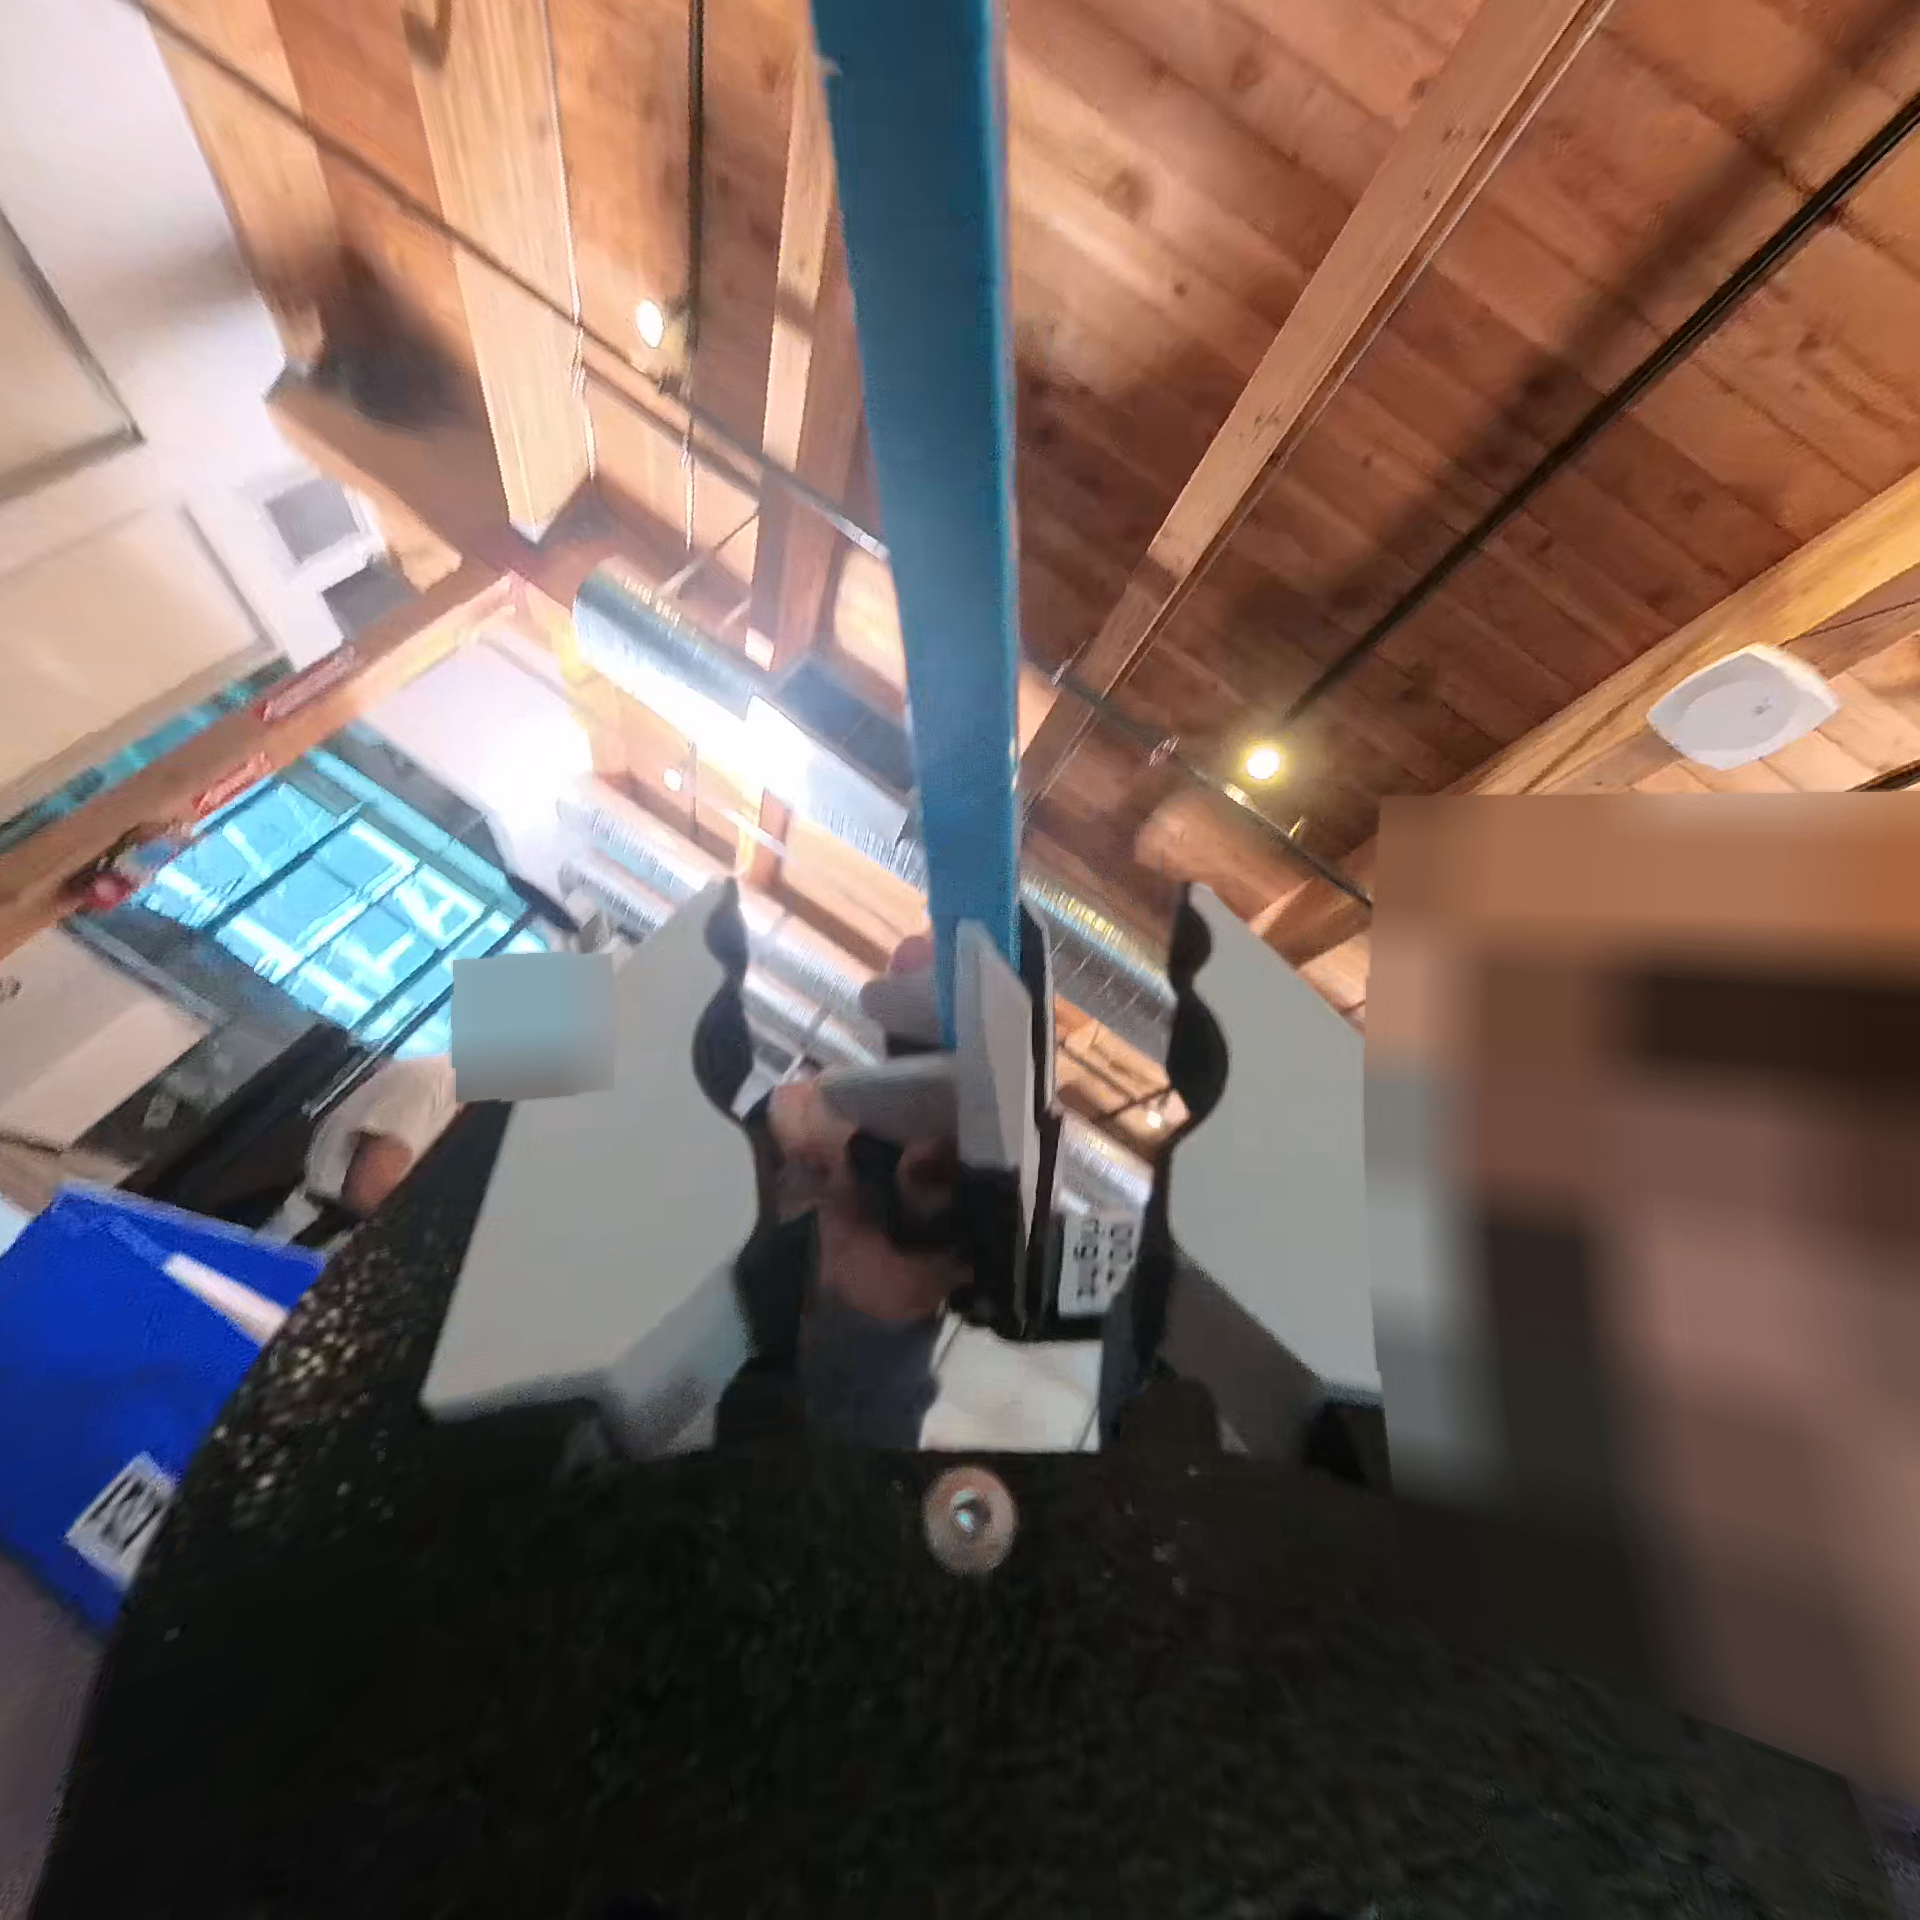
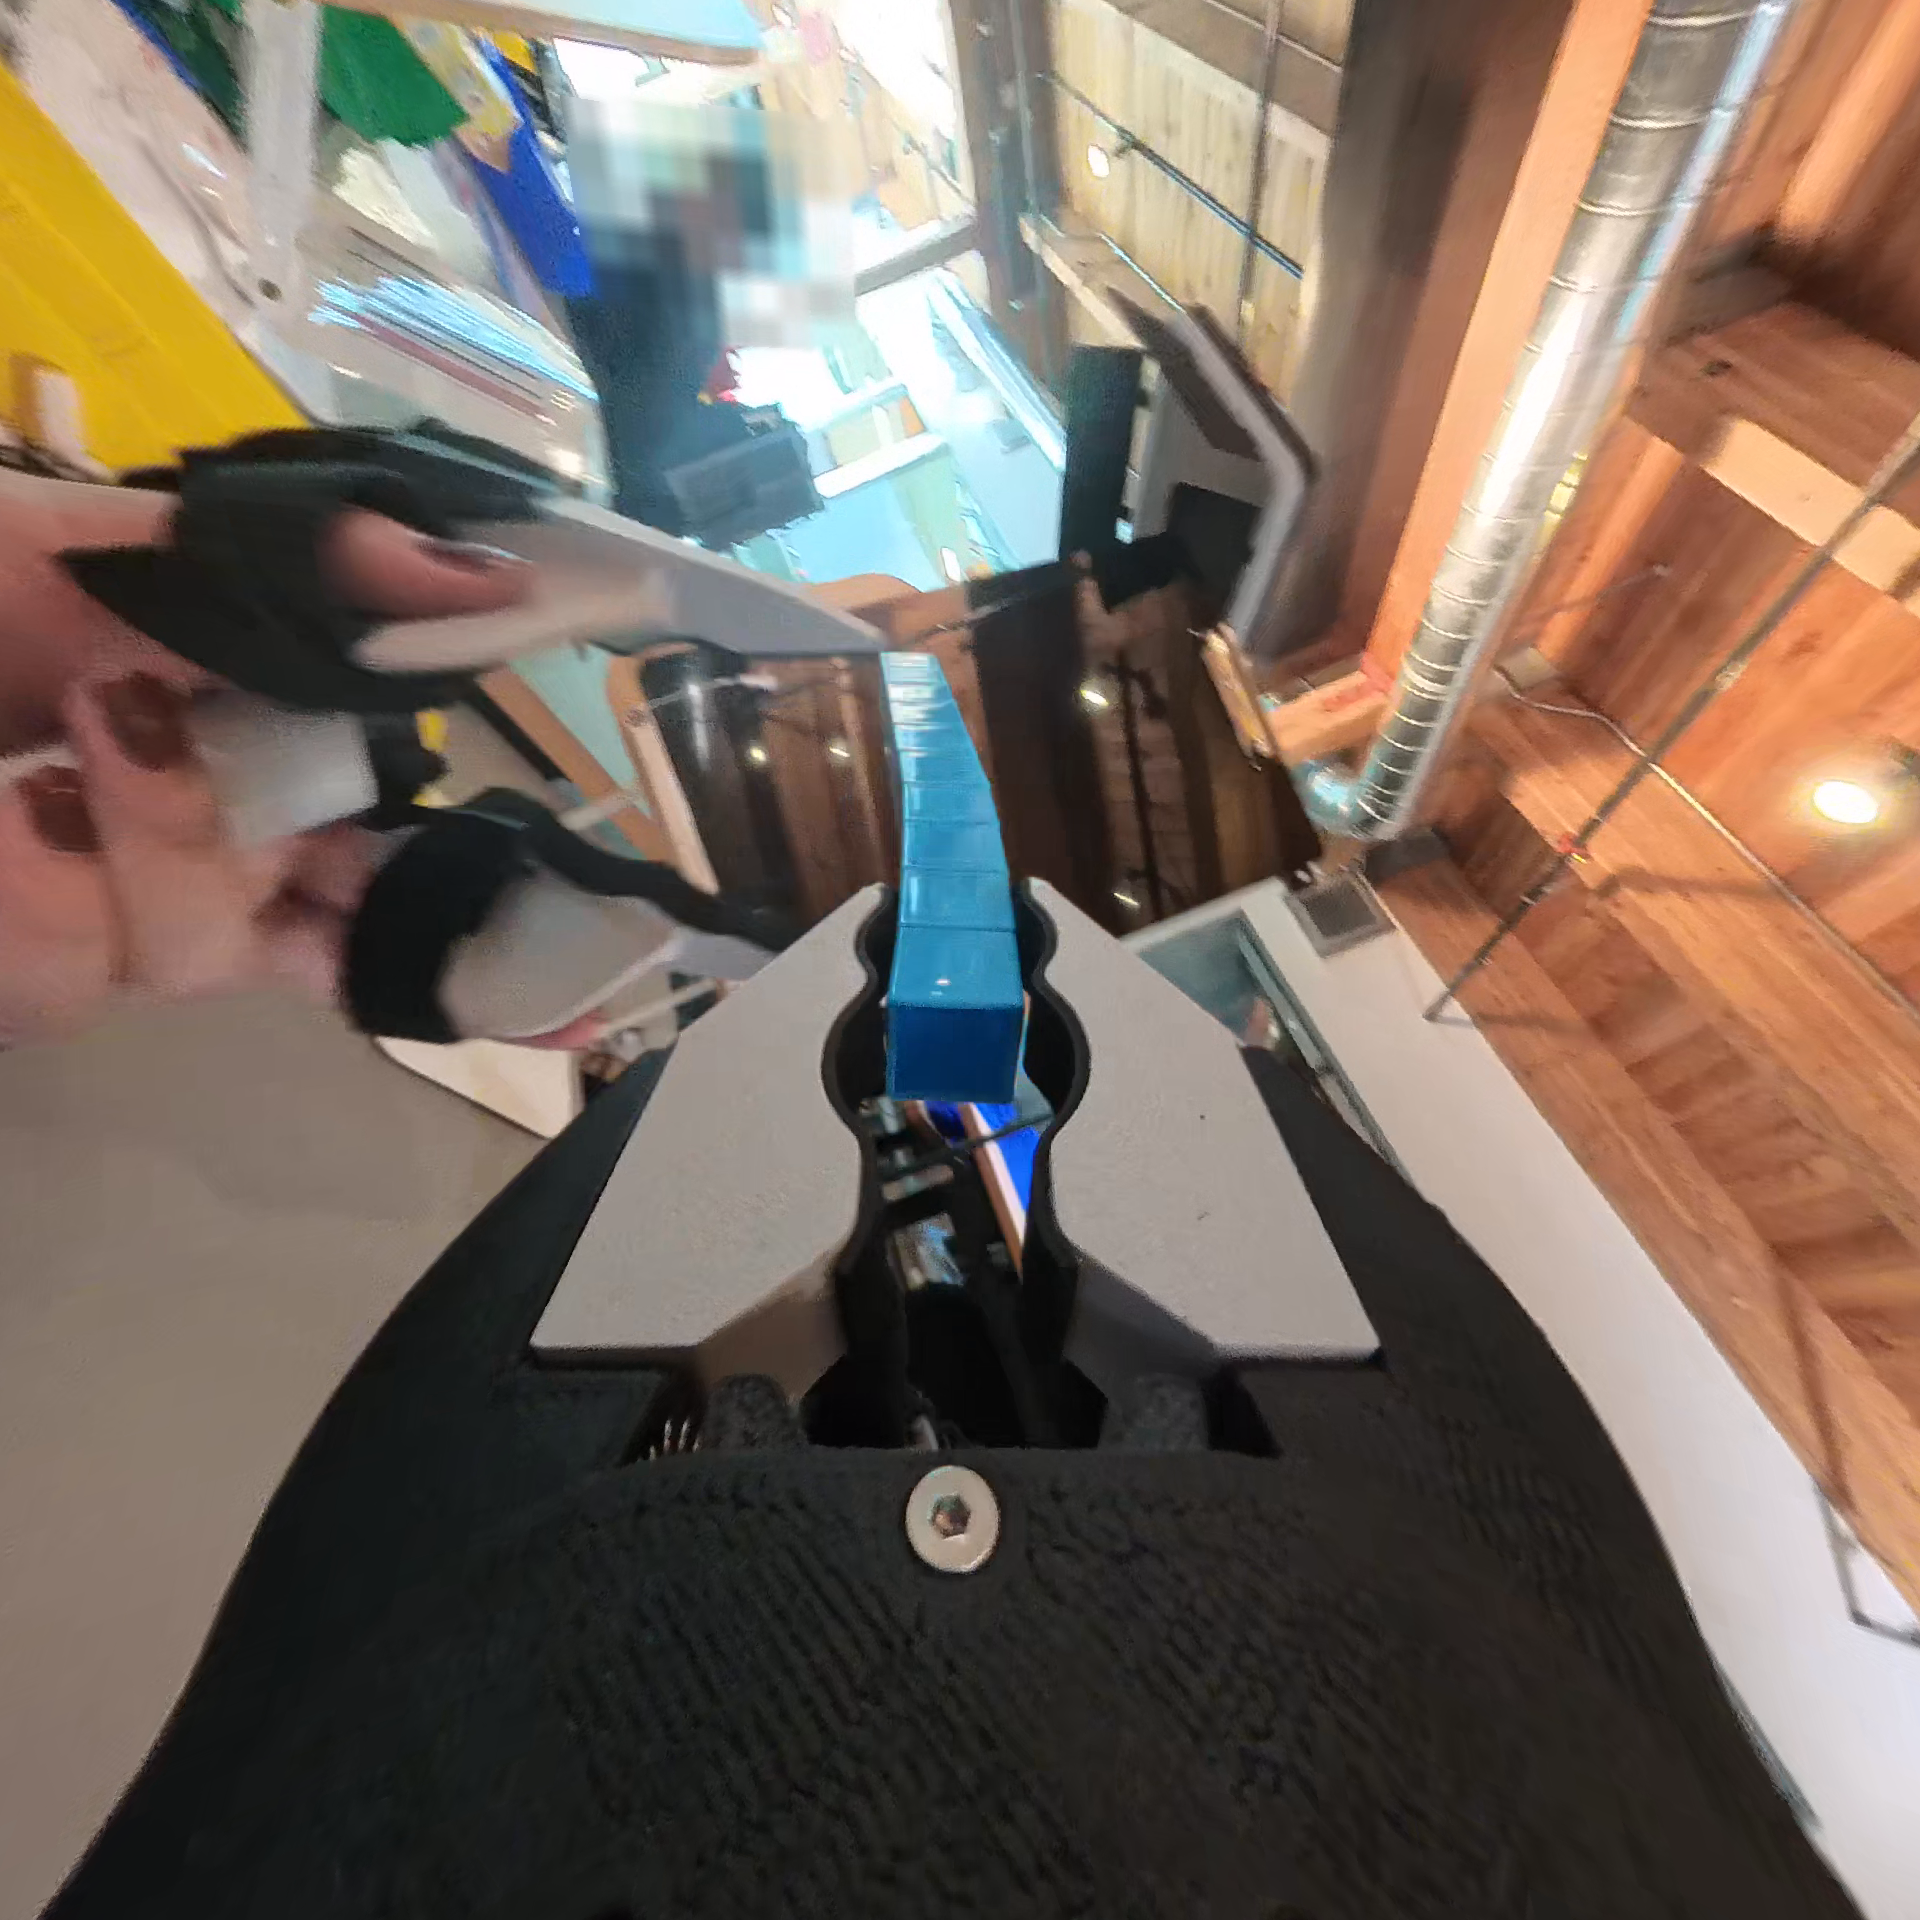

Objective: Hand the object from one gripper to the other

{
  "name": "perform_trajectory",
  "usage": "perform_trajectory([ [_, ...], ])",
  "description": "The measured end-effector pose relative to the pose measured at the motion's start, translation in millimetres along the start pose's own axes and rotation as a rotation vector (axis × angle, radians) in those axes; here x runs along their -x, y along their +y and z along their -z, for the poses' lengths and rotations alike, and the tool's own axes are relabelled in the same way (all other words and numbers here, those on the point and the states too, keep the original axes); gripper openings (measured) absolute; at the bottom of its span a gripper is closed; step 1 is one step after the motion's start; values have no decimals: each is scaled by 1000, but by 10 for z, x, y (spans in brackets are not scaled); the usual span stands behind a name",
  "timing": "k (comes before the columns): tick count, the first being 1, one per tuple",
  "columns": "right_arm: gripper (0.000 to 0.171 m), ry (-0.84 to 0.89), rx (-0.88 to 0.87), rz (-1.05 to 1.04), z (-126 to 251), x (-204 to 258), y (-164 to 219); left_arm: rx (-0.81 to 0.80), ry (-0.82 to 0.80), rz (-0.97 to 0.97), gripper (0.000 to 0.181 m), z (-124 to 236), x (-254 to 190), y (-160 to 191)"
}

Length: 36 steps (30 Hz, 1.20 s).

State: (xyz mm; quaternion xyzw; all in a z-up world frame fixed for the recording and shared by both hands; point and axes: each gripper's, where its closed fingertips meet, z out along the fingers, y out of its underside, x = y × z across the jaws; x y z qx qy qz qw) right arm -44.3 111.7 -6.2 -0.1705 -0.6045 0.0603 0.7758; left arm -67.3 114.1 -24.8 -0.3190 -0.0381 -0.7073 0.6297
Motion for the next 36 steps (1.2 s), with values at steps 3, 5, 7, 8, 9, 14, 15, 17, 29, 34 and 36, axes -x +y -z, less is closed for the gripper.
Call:
perform_trajectory([
  [3,21,165,96,-17,357,-451,239,79,-63,-68,82,92,162,138],
  [5,21,283,212,-39,716,-751,483,91,-125,-169,83,195,286,140],
  [7,21,383,361,-77,1141,-976,762,94,-168,-235,76,291,380,114],
  [8,21,429,442,-92,1368,-1061,895,93,-184,-242,75,329,423,99],
  [9,20,474,523,-104,1598,-1130,1015,94,-191,-239,74,360,454,91],
  [14,20,648,834,-212,2548,-1243,1421,97,-214,-191,70,467,586,90],
  [15,20,658,890,-248,2665,-1214,1509,101,-218,-185,68,478,606,100],
  [17,20,650,983,-313,2809,-1131,1698,109,-213,-180,63,488,623,120],
  [29,20,421,1275,-771,3178,-295,2881,104,-208,-190,50,530,629,109],
  [34,22,379,1401,-997,3427,106,3006,116,-211,-173,49,526,645,152],
  [36,39,366,1402,-1091,3440,219,2982,121,-212,-176,49,530,634,169],
])
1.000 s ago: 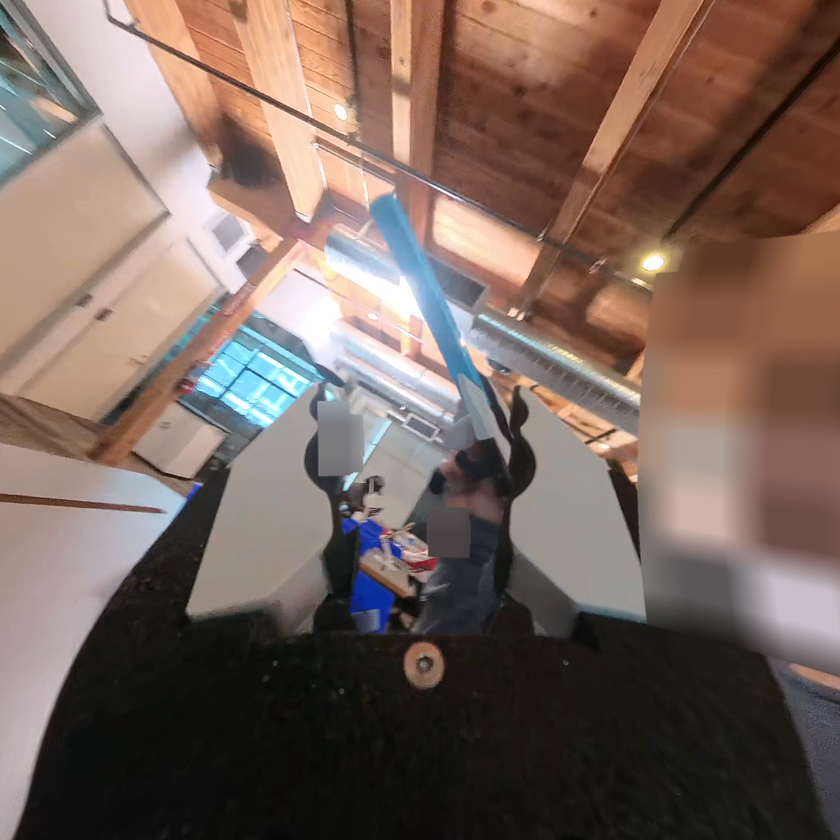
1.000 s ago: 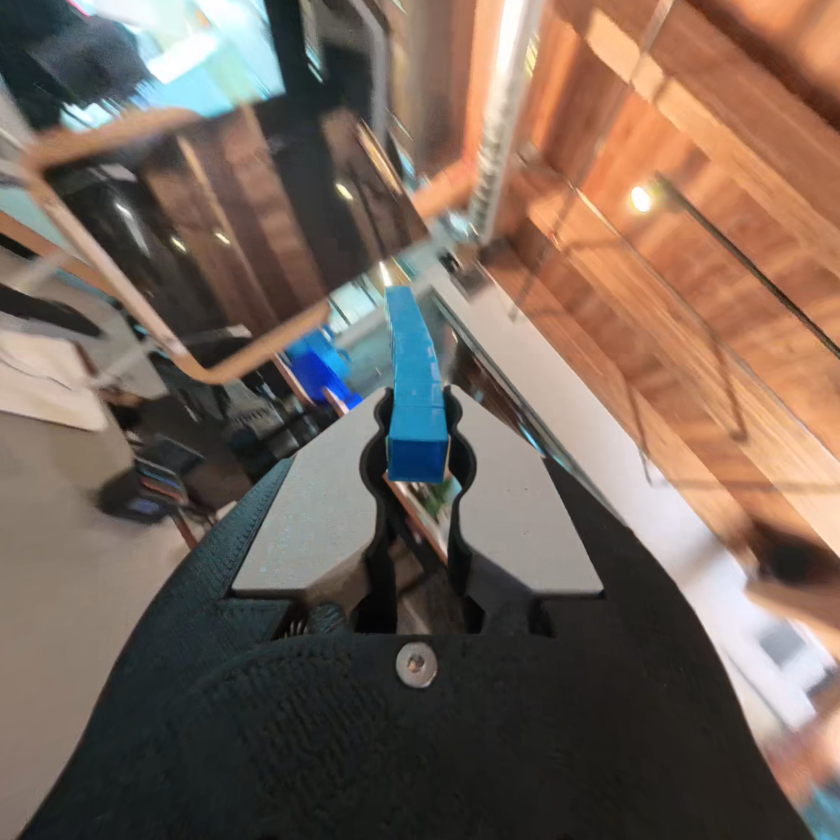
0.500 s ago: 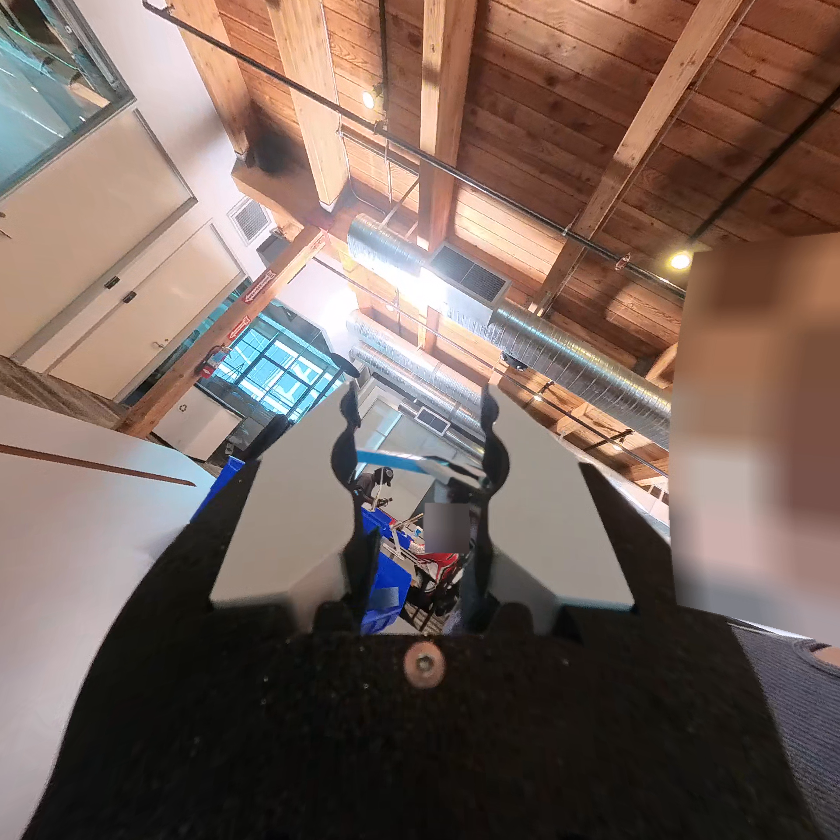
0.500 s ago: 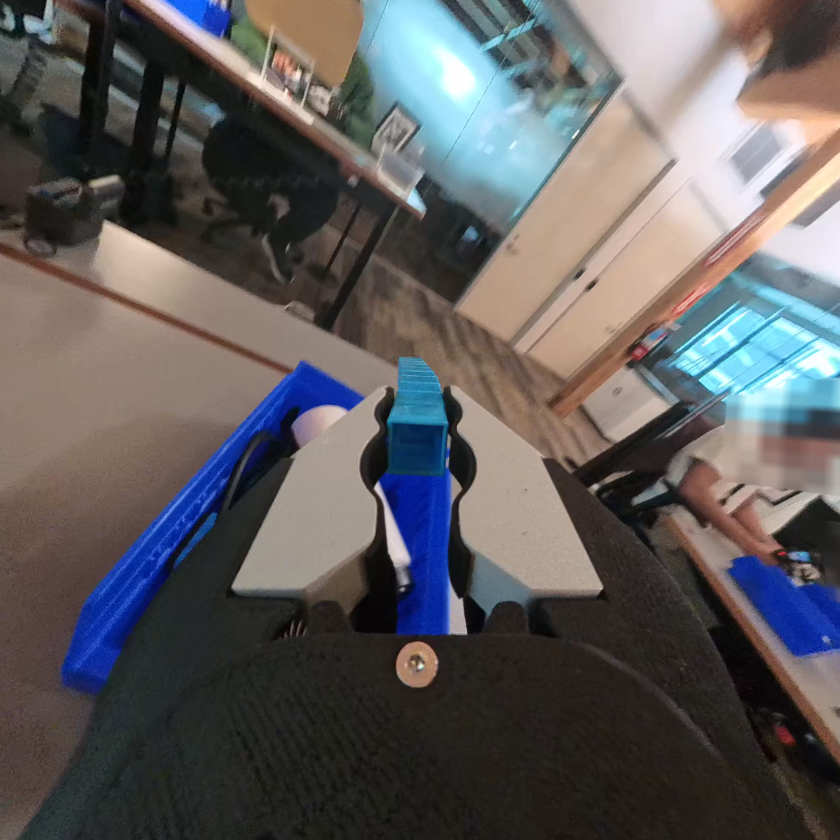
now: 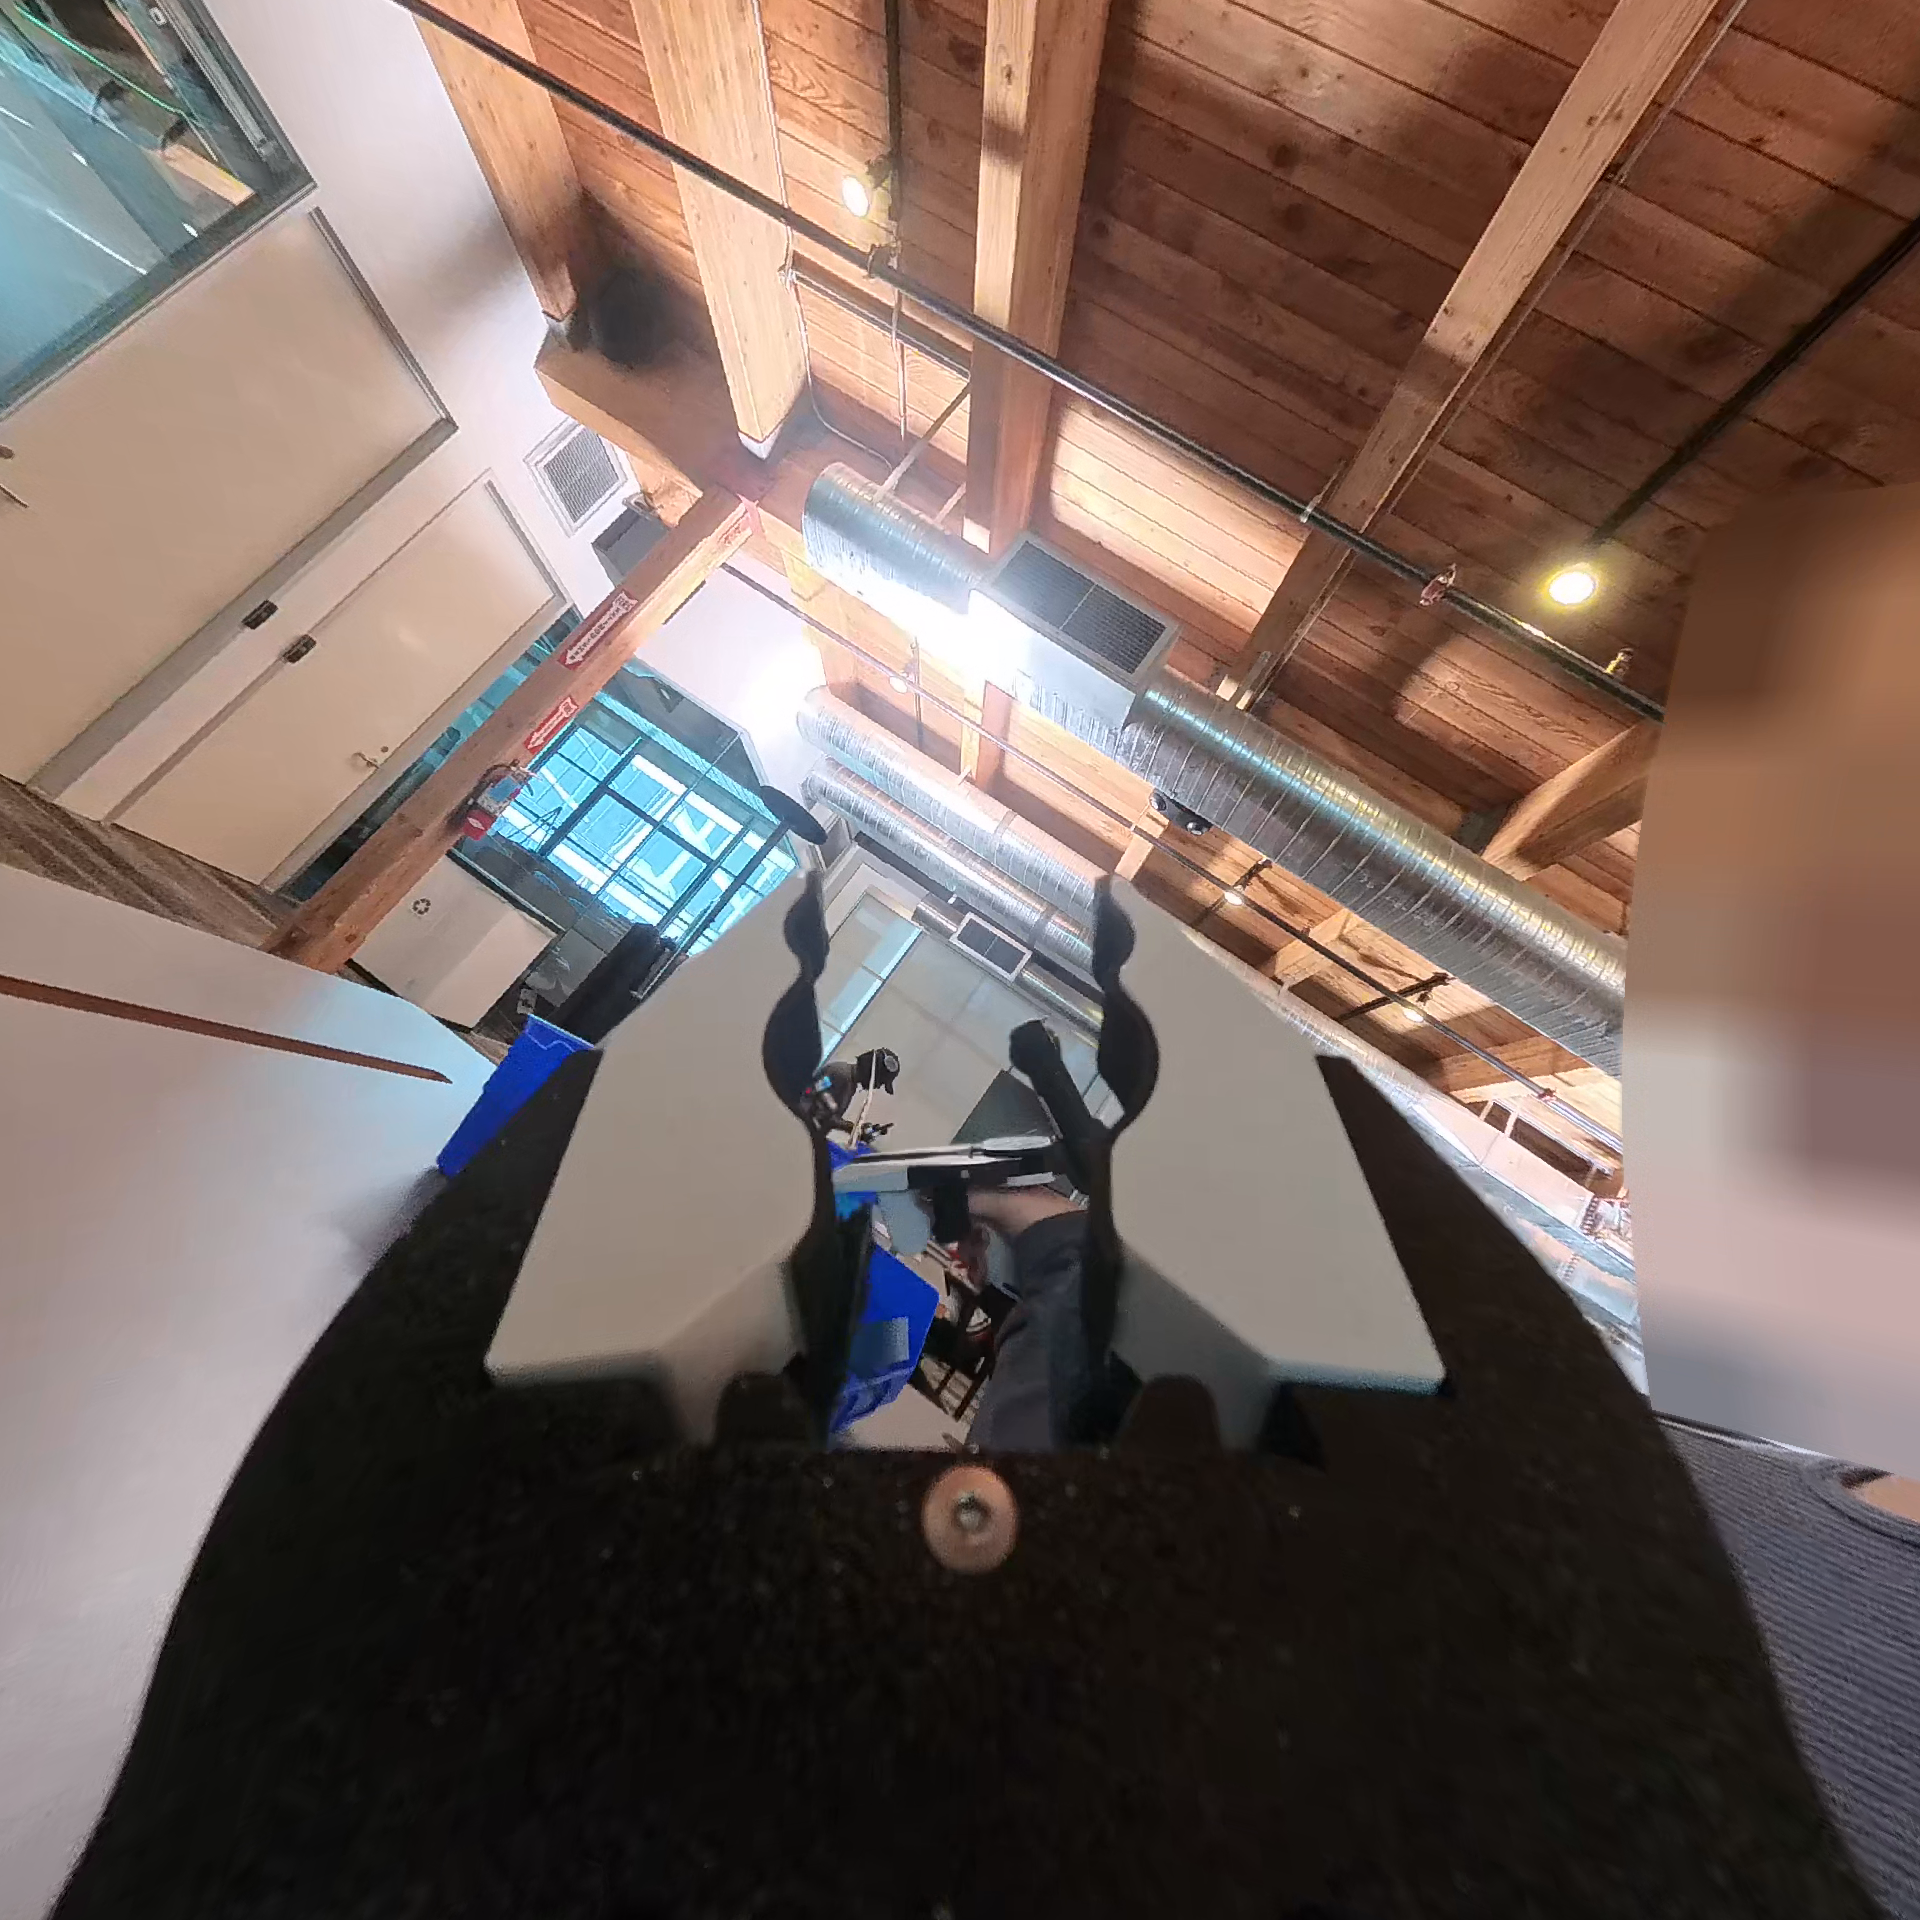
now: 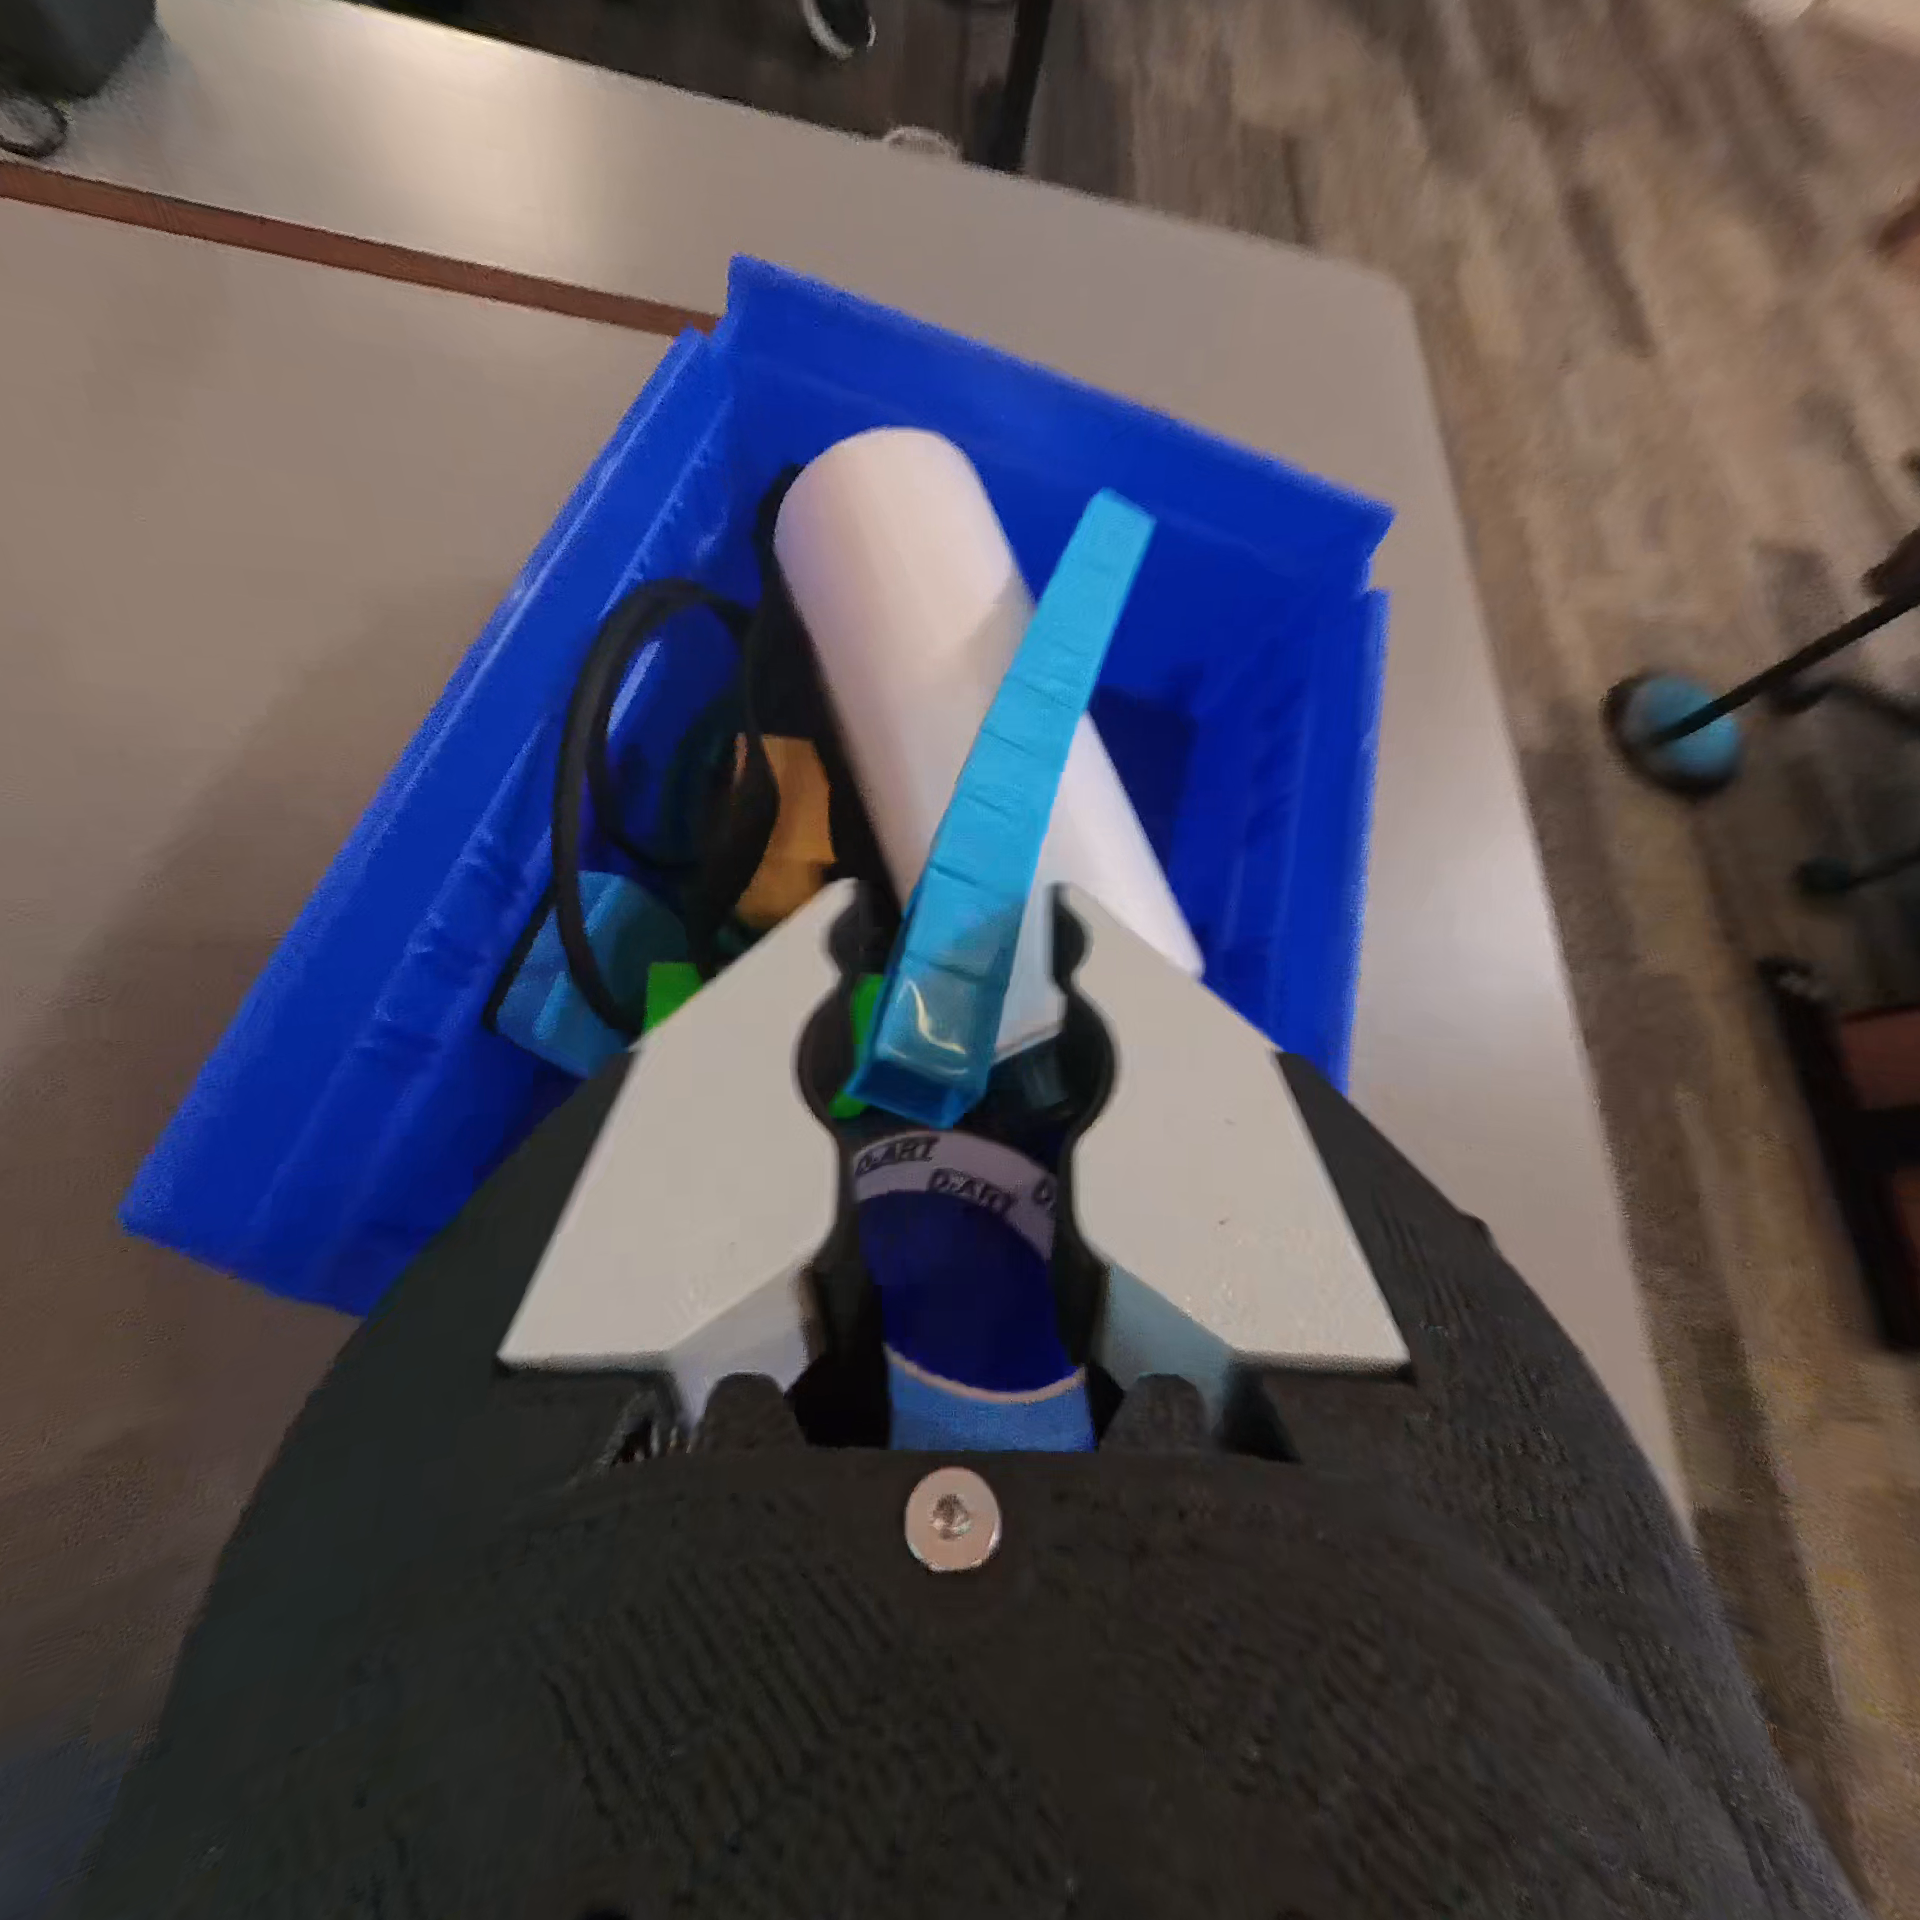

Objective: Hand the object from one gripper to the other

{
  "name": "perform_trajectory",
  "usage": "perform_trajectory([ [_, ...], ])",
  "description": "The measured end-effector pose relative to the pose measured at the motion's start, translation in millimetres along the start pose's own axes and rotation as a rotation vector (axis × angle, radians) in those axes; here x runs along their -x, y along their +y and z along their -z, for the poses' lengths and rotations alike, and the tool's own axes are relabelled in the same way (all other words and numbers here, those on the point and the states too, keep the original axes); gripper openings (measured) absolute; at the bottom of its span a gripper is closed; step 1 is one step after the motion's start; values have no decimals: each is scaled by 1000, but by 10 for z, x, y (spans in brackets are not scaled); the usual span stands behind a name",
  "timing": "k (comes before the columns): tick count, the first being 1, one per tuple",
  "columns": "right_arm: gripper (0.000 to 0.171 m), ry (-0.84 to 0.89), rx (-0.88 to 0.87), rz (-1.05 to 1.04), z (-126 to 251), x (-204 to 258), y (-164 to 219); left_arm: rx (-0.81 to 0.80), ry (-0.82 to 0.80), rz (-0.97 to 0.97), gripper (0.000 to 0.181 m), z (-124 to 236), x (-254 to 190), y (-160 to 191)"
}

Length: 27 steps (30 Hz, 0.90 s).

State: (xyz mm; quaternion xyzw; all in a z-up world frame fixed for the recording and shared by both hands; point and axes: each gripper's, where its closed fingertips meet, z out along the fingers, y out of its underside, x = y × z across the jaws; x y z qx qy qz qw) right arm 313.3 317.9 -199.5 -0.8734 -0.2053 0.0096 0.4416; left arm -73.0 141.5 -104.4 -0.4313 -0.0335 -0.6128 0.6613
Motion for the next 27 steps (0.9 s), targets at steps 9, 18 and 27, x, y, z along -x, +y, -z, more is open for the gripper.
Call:
perform_trajectory([
  [9,97,154,-168,224,419,178,-553,49,-71,-55,59,147,-8,48],
  [18,89,217,-785,725,1071,1494,-1846,341,-266,-345,59,407,-480,26],
  [27,83,217,-1089,739,1488,1974,-2174,191,-845,-561,63,1808,-501,-1402],
])
